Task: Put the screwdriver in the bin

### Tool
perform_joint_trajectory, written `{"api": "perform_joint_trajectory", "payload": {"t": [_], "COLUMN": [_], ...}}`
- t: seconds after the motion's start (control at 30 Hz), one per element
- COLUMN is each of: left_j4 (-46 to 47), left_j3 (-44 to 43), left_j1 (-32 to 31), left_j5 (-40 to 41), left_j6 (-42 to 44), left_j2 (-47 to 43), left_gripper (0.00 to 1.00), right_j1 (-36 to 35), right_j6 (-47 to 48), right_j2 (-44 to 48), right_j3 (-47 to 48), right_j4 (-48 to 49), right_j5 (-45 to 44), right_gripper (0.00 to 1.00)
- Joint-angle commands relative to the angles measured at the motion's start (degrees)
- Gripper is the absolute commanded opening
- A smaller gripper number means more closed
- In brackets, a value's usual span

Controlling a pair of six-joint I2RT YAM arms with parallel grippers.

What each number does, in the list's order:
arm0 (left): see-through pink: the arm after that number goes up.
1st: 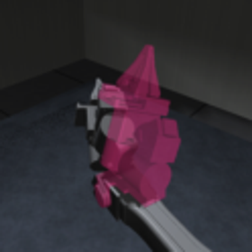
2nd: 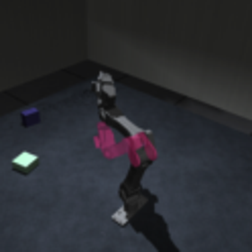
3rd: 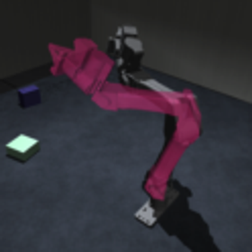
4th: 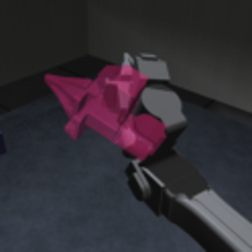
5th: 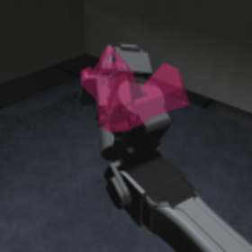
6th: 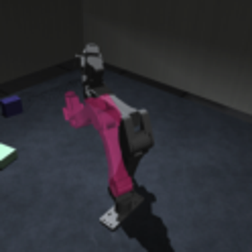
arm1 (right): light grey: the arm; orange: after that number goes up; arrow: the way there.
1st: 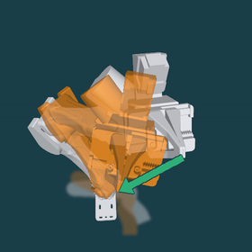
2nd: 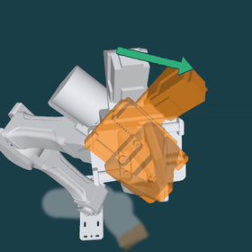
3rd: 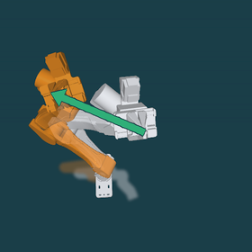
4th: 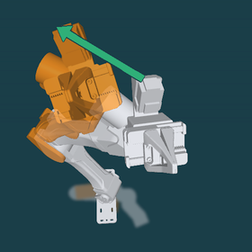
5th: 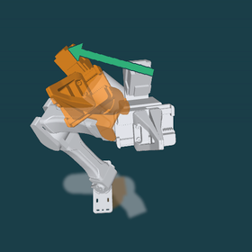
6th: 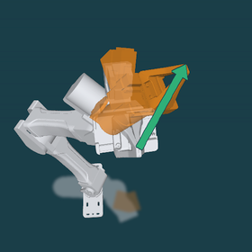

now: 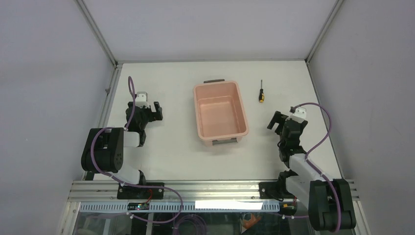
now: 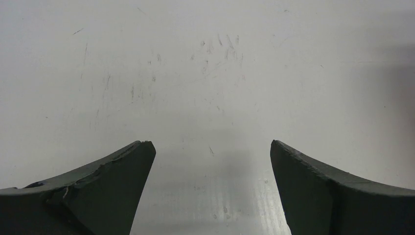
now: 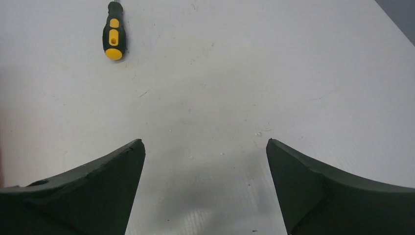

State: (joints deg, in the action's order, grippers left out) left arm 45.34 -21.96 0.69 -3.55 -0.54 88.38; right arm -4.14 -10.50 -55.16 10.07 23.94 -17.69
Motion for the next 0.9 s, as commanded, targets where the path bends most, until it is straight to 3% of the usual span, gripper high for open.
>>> {"api": "perform_joint_trajectory", "payload": {"t": [0.0,0.37,0.47,0.6,0.77,0.87], "left_j4": [1.42,1.46,1.43,1.42,1.42,1.38], "left_j3": [0.33,0.33,0.33,0.33,0.33,0.33], "left_j1": [-0.51,-0.51,-0.51,-0.51,-0.51,-0.51], "left_j5": [-1.29,-1.28,-1.34,-1.22,-1.24,-1.29], "left_j6": [-0.52,-0.52,-0.52,-0.52,-0.52,-0.52], "left_j2": [-2.02,-1.98,-1.99,-1.99,-2.03,-2.0], "left_gripper": [1.0,1.0,1.0,1.0,1.0,1.0], "right_j1": [0.53,0.51,0.52,0.52,0.53,0.46], "right_j6": [-0.97,-0.59,-0.5,-0.28,-1.28,-0.41], "right_j2": [0.29,3.31,5.67,2.01,-13.68,-22.63], "right_j3": [1.97,2.96,11.8,32.99,61.33,71.62], "right_j4": [3.34,1.27,-11.19,-39.82,-67.3,-74.39], "right_j5": [-0.13,1.74,2.73,0.84,10.22,16.66], "right_gripper": [0.99,0.99,0.99,0.99,0.99,0.99]}}
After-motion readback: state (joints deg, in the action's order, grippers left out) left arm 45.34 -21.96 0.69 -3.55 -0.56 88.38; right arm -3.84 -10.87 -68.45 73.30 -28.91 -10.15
